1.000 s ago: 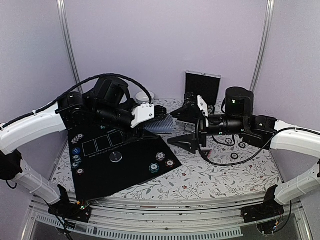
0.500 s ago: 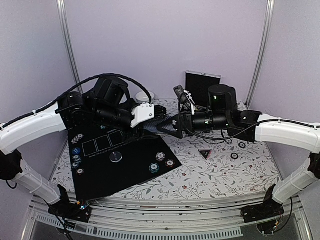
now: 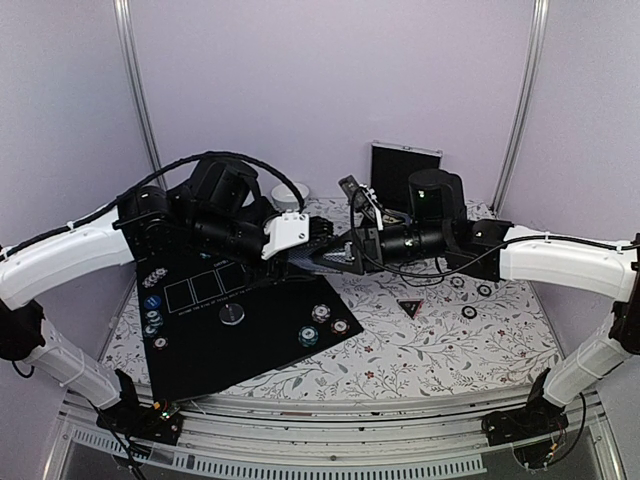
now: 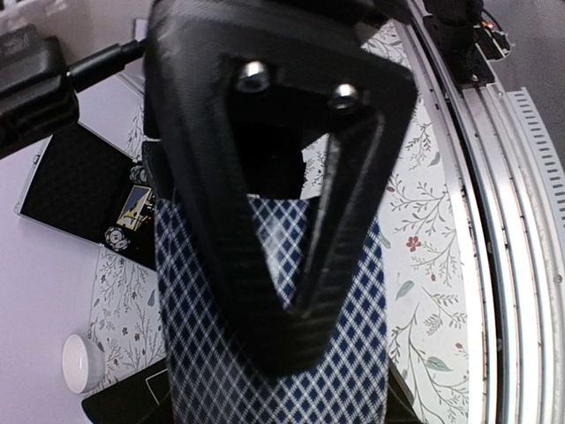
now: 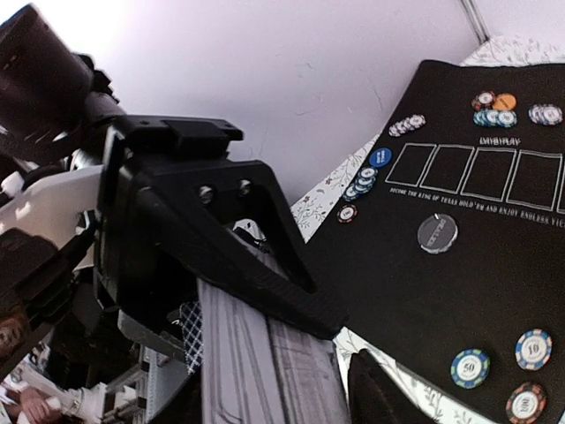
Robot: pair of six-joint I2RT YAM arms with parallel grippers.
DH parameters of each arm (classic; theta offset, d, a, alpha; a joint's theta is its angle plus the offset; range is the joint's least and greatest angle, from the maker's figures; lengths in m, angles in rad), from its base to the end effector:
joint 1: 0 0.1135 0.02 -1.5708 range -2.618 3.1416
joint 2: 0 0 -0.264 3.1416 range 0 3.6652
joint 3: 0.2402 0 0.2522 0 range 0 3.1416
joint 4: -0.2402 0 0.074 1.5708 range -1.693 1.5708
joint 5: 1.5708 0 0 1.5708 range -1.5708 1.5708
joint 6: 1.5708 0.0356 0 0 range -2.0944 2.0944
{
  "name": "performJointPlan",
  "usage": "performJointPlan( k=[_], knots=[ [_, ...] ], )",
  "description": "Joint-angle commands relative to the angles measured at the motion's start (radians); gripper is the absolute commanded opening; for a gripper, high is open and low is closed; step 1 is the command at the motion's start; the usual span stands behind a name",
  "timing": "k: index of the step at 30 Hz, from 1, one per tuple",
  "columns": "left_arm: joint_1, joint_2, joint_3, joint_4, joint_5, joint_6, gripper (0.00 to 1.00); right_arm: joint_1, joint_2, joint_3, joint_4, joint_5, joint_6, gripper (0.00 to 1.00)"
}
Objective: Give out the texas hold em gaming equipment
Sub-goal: Pass from the left arm to the right
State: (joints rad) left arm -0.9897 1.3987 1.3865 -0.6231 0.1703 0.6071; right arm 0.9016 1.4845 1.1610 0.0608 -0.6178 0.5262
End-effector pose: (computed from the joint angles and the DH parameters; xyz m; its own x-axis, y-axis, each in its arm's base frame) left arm 0.1642 -0.2610 0.3659 0.2451 0.6510 -0.7184 0.9239 0.0677 0.3766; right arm 0.1997 0.2858 0.3288 -0.6347 -0.1425 -0.7595 -0.7720 0.1602 0.6151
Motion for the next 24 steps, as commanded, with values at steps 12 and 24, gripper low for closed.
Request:
performJointPlan(
  k=[12,24],
  knots=[
    [0.01,-0.127,-0.078,0.143,0.082,-0.063,0.96,-0.022,0.002,0.032,0.016,-0.1,0.017,0.02],
    [0.331,-0.329,-0.371,0.598,0.421,-0.946,0.78,-0.023,-0.049,0.04,0.001,-0.102,-0.058,0.02]
  ],
)
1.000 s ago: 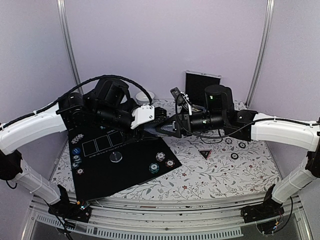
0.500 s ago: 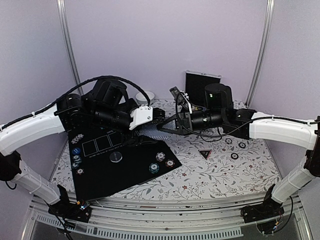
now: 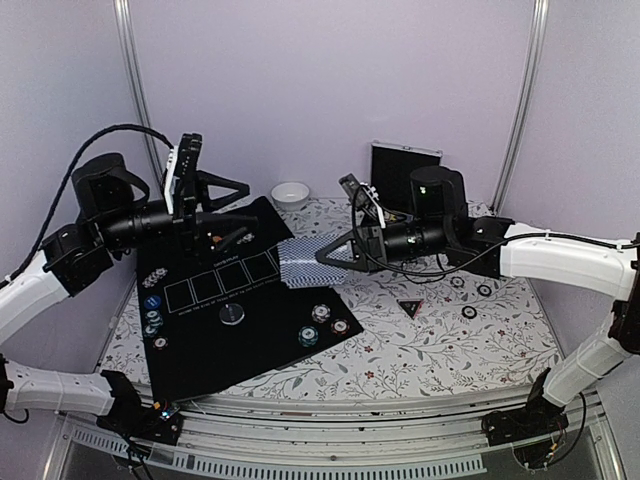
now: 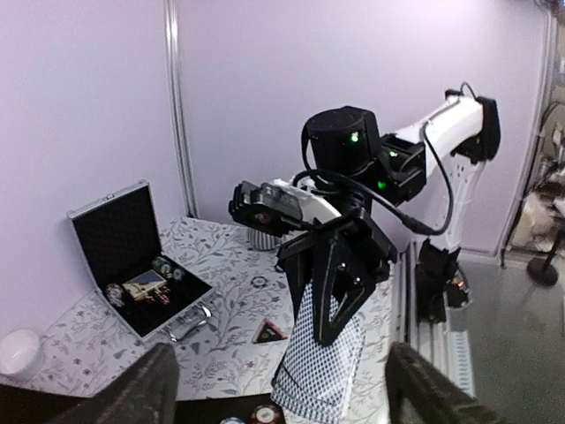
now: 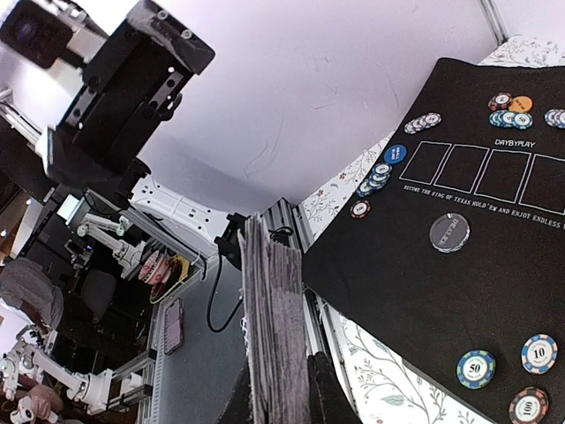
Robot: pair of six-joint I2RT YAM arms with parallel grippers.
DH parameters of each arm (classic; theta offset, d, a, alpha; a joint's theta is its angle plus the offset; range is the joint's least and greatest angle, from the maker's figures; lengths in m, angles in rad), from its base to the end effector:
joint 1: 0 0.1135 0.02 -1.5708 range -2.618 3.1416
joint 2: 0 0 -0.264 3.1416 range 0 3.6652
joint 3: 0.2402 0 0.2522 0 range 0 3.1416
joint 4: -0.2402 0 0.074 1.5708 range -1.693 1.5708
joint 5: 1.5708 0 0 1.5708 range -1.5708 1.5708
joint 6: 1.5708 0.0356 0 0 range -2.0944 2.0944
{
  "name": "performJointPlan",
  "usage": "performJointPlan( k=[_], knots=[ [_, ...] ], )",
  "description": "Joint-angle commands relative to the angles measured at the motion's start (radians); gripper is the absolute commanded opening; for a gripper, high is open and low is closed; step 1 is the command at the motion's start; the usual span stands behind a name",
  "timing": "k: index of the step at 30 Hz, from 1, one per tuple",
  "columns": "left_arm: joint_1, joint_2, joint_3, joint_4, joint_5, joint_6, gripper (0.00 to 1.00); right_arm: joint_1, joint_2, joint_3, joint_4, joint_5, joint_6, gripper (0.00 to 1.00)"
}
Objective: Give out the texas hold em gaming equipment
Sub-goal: Pass from the left arm to the right, then pass from the right arm to the left
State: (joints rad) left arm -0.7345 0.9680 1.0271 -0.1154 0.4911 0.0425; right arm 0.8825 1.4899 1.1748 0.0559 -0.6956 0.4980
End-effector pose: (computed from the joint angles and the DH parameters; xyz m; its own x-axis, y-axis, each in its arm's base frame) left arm 0.1495 -0.1576 0.3994 -0.0018 0.0521 -0.9986 0.9414 0.3370 0.0159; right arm 0.2035 0.2833 0.3318 -0.6142 -0.1695 -0.7707 -0.7888 0.1027 0.6060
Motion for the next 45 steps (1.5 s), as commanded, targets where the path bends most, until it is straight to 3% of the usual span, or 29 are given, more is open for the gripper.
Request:
performJointPlan(
  k=[1,3,5,9,19,27,32,37,38,40,45],
  knots=[
    [0.106,0.126,-0.009,0.073,0.134,-0.425,0.75,-0.003,-0.061,0.026,0.011,-0.025,-0.031,0.02],
    [0.132,0.145,-0.057,0.116,0.198,-0.489,0.82,-0.004,-0.072,0.019,0.026,-0.022,-0.033,0.02],
    [0.118,0.147,-0.144,0.283,0.27,-0.546,0.97,-0.003,-0.08,0.004,0.046,-0.007,-0.033,0.02],
    [0.064,0.125,-0.239,0.497,0.275,-0.483,0.98,-0.002,-0.074,-0.003,0.049,0.008,-0.061,0.02],
    [0.026,0.17,-0.277,0.641,0.358,-0.527,0.97,0.025,-0.049,0.019,0.067,0.004,-0.097,0.02],
    [-0.013,0.263,-0.177,0.525,0.285,-0.529,0.61,0.038,-0.031,0.026,0.065,0.002,-0.111,0.02],
    [-0.022,0.278,-0.168,0.503,0.275,-0.532,0.29,0.039,-0.025,0.026,0.063,-0.007,-0.116,0.02],
    [-0.044,0.294,-0.163,0.514,0.308,-0.548,0.28,0.039,-0.027,0.026,0.063,-0.014,-0.121,0.02],
    [-0.046,0.297,-0.161,0.508,0.309,-0.546,0.25,0.038,-0.031,0.05,0.062,-0.015,-0.126,0.02],
    [-0.049,0.298,-0.159,0.495,0.305,-0.544,0.02,0.039,-0.038,0.06,0.063,-0.013,-0.133,0.02],
    [-0.049,0.257,-0.17,0.484,0.257,-0.525,0.0,0.037,-0.055,0.051,0.06,-0.019,-0.144,0.03]
  ],
)
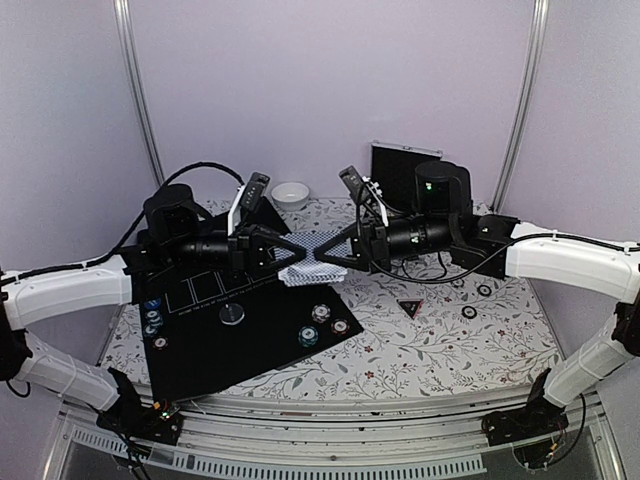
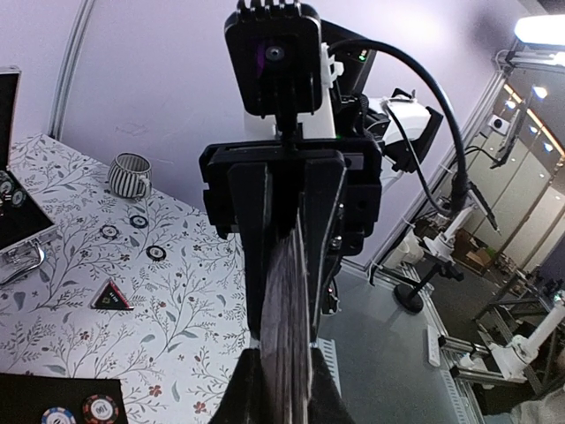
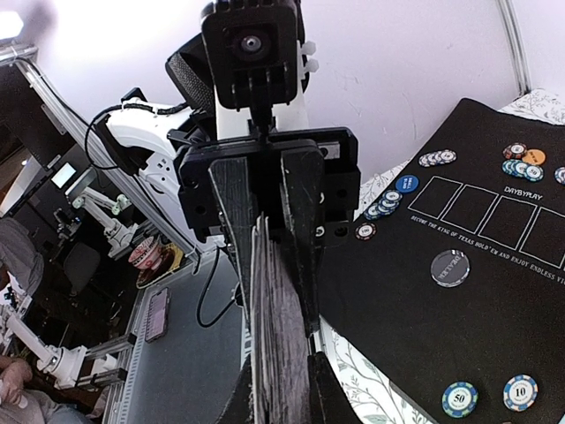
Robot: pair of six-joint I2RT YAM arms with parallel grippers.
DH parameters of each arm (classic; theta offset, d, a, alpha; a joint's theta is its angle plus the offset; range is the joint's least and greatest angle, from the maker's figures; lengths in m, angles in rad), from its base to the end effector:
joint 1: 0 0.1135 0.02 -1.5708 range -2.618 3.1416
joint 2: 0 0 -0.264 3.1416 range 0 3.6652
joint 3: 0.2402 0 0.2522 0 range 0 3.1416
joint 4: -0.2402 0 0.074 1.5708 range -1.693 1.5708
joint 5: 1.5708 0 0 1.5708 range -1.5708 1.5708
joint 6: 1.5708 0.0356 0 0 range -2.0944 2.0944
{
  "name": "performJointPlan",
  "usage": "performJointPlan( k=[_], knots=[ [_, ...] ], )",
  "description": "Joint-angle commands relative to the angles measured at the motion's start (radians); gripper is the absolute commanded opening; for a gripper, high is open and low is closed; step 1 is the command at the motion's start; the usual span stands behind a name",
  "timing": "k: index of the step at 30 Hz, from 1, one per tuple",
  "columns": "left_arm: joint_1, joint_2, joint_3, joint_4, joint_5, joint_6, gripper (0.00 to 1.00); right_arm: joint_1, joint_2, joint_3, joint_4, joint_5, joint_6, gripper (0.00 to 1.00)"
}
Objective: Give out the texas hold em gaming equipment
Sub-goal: Pass from the right arm to the left, then pass from the left arm to the right
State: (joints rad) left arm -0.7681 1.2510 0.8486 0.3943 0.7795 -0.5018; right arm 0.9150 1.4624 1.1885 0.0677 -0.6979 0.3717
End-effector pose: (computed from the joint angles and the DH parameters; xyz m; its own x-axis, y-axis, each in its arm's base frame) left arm 0.1877 -0.2162 0.3226 -0.4860 -0.0062 -0.8740 0.8737 0.0230 -0.4860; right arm 0.1908 0.2855 0.3467 -0.4762 -0.1625 -0.8642 -0.8778 0.0298 0.4781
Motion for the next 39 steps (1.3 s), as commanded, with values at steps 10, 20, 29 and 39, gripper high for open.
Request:
performJointPlan(
  k=[10,20,29,39],
  knots=[
    [-0.015,-0.044,0.0,0.017,-0.009,0.032,0.0,-0.006,-0.041,-0.034,0.058,-0.035,0.028,0.48],
    [-0.006,-0.037,0.097,-0.168,-0.098,-0.06,0.0,-0.007,-0.158,-0.063,-0.099,0.269,-0.244,0.75],
    [0.001,0.028,0.195,-0.294,-0.036,-0.209,0.0,0.064,-0.253,-0.248,0.105,0.312,-0.918,0.99],
    [0.002,0.034,0.185,-0.275,0.019,-0.252,0.0,0.059,-0.142,-0.225,0.254,0.294,-1.057,0.99]
  ],
)
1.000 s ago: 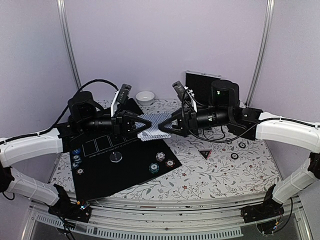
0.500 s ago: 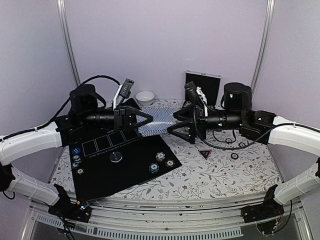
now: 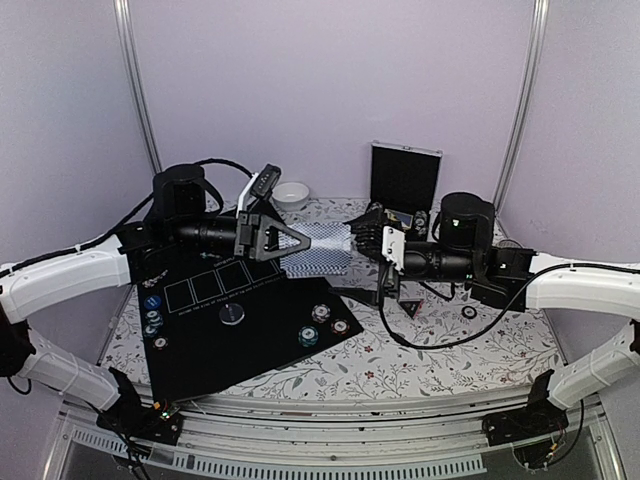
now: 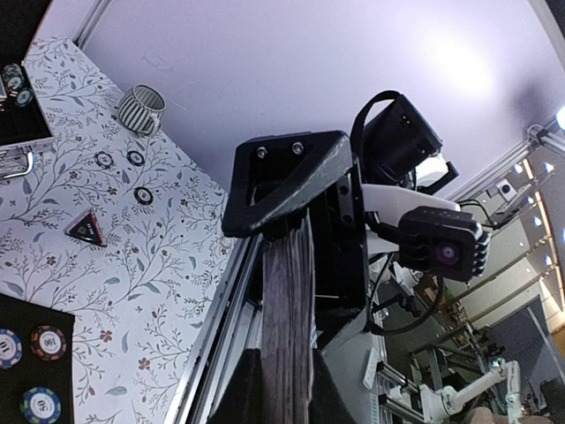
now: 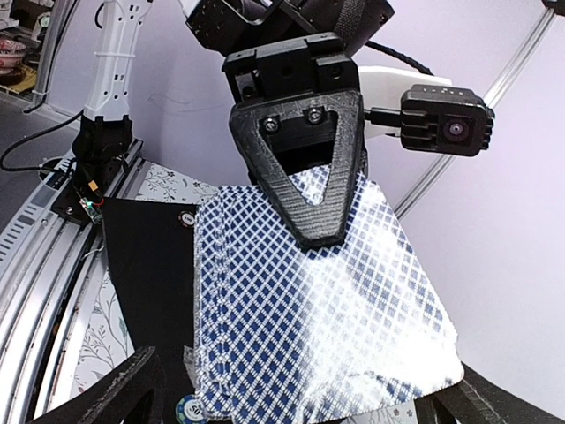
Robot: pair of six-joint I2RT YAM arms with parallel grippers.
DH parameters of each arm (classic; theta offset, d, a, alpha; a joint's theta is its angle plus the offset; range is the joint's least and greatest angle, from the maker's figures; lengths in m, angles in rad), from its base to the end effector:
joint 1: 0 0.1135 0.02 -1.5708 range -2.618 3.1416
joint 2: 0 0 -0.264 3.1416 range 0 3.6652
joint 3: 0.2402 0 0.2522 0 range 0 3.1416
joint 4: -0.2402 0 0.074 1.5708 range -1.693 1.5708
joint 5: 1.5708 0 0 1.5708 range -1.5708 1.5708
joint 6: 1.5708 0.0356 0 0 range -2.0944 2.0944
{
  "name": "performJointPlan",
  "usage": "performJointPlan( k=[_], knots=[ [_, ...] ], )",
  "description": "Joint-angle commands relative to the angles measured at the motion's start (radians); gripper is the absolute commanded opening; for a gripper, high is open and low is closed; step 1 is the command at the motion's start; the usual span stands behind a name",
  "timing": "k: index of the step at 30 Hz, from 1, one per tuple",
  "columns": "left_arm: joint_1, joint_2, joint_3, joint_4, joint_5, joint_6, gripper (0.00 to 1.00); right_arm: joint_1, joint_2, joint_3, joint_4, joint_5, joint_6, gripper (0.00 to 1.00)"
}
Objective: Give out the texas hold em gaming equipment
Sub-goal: Pass from the left arm to the right
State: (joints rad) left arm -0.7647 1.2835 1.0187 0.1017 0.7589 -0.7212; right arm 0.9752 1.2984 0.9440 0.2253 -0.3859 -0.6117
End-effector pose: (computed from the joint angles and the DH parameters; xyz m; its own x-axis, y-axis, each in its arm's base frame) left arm 0.1965 -0.2225 0.3443 -0.7432 0.0491 -0.6673 0.6679 0.1144 -0.7354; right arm 0.1604 0.2605 0.3253 0.5015 -0.2083 -0.8397 -0.8408 0.1114 -0.5298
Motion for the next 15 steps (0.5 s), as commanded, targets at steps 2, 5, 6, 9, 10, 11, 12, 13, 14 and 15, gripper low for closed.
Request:
performJointPlan(
  k=[2,5,6,9,10,11,12,13,14,15],
  knots=[
    [-0.001,0.003,0.012,0.022,0.049,-0.035,0.0,-0.016,0.034,0.023,0.104,-0.058,-0.065,0.99],
    [-0.002,0.007,0.009,0.035,0.057,-0.041,0.0,-0.043,0.057,0.036,0.11,-0.137,-0.04,1.0],
    [-0.001,0.011,0.008,0.039,0.063,-0.044,0.0,-0.045,0.066,0.043,0.116,-0.161,-0.036,0.99],
    [-0.002,0.024,0.003,0.069,0.087,-0.062,0.0,-0.053,0.087,0.051,0.152,-0.233,-0.019,0.97],
    [-0.001,0.026,-0.002,0.085,0.094,-0.072,0.0,-0.06,0.093,0.05,0.17,-0.271,0.002,0.96],
    [-0.001,0.026,-0.006,0.105,0.1,-0.08,0.0,-0.074,0.099,0.047,0.197,-0.311,0.02,0.96],
    [-0.001,0.025,-0.011,0.123,0.105,-0.088,0.0,-0.08,0.109,0.043,0.229,-0.349,0.051,0.95],
    [-0.002,0.026,-0.013,0.134,0.106,-0.094,0.0,-0.085,0.12,0.042,0.251,-0.365,0.071,0.95],
    [-0.001,0.029,-0.014,0.137,0.104,-0.097,0.0,-0.086,0.131,0.046,0.264,-0.378,0.084,0.95],
    [-0.001,0.032,-0.013,0.14,0.102,-0.098,0.0,-0.086,0.143,0.051,0.274,-0.383,0.088,0.95]
  ],
)
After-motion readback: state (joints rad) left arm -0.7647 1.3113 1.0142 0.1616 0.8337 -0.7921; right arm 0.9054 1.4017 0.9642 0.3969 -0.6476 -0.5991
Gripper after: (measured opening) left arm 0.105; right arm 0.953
